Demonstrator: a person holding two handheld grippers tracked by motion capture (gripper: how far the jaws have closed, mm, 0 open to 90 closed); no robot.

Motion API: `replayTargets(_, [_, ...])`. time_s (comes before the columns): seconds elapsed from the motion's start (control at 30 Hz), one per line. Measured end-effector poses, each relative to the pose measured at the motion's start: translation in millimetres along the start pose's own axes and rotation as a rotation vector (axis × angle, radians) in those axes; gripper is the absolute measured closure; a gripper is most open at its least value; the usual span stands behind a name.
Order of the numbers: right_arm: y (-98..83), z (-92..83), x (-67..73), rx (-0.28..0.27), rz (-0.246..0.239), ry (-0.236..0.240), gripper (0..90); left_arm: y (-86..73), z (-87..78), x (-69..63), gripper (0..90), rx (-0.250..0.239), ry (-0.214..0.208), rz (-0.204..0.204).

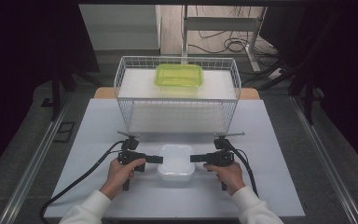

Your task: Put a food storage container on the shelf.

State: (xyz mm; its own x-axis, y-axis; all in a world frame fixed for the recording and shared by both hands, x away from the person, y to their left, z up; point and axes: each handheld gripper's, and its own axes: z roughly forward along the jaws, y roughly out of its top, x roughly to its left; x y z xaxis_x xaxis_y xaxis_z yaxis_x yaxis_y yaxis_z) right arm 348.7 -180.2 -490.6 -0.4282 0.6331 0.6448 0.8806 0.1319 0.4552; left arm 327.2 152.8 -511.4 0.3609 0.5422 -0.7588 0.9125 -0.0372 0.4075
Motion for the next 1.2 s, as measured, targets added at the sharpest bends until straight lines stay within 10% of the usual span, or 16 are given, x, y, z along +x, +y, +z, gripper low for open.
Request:
replayTargets(0.53, [-4.4,-6.1,-0.9,-0.017,0.041,0.047,71.5,-3.9,-7.0,-1.1,73.2,-0.006,-0.032,-0.017])
replayTargets(1.2, [-3.6,-17.7,10.1,-0.065,-0.063,0.043,78.2,-5.1,-14.9,-11.2,79.0,-0.050,-0.009,0.054])
